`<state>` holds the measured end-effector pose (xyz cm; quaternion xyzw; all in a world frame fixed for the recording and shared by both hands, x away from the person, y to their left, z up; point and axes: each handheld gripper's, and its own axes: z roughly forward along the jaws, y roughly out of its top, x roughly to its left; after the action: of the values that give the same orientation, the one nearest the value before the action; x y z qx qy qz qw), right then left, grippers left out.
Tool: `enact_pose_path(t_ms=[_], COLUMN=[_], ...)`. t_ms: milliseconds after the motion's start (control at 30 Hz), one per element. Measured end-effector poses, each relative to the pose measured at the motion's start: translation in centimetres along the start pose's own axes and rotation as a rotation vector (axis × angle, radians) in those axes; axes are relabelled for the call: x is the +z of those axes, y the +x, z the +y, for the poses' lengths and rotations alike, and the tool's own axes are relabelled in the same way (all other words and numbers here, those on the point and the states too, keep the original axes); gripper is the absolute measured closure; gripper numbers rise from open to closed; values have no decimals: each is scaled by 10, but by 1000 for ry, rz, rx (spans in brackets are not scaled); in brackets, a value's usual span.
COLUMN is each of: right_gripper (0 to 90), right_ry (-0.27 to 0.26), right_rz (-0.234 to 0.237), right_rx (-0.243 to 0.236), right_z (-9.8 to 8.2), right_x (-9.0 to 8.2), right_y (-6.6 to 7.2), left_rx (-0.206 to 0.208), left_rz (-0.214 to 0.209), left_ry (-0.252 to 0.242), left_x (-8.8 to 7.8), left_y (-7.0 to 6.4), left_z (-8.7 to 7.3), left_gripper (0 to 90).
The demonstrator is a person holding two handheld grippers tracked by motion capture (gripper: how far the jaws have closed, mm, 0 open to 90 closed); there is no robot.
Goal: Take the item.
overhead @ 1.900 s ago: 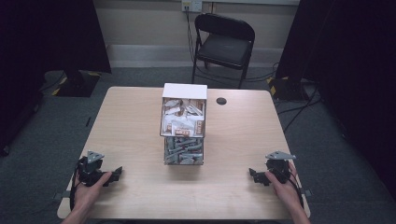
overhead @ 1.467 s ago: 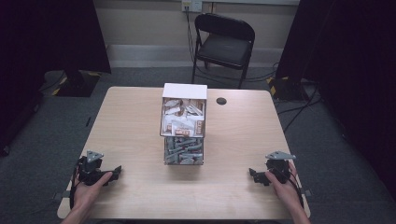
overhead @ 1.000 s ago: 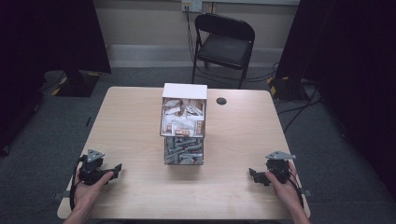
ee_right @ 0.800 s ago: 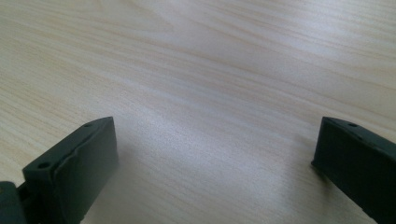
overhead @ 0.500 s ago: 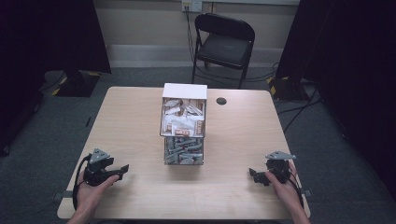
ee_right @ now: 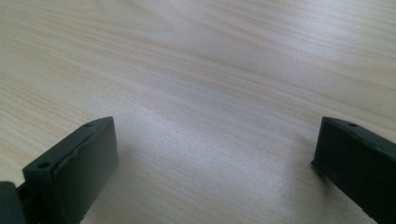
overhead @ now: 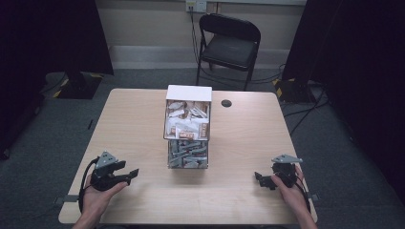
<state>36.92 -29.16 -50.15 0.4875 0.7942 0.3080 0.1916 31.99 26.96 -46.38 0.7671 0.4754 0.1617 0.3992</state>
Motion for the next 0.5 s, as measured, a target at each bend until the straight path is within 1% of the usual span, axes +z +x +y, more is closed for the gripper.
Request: enact_pose_path(t_ms=[100, 133, 200, 300, 333, 400, 500], right_gripper=[0, 0, 0, 0, 0, 0, 0], right_ry=[0, -1, 0, 0, 0, 0, 0], right_rz=[0, 0, 0, 0, 0, 0, 0], right_rx=[0, -1, 0, 0, 0, 0, 0], right_z=[0, 0, 0, 0, 0, 0, 0], right_x=[0, 0, 0, 0, 0, 0, 0], right_y=[0, 0, 0, 0, 0, 0, 0], left_rx=[2, 10, 11, 14, 9, -2, 3], left_rz=[-21, -35, -40, -67, -75, -95, -107], left_ry=[-5, -9, -17, -36, -35, -28, -32], left_x=[-1, -2, -4, -6, -6, -7, -7], left_y=[-3, -5, -7, -12, -13, -15, -20], left_z=[2, 3, 5, 9, 10, 12, 14], left_gripper=[361, 363, 369, 375, 376, 408, 411])
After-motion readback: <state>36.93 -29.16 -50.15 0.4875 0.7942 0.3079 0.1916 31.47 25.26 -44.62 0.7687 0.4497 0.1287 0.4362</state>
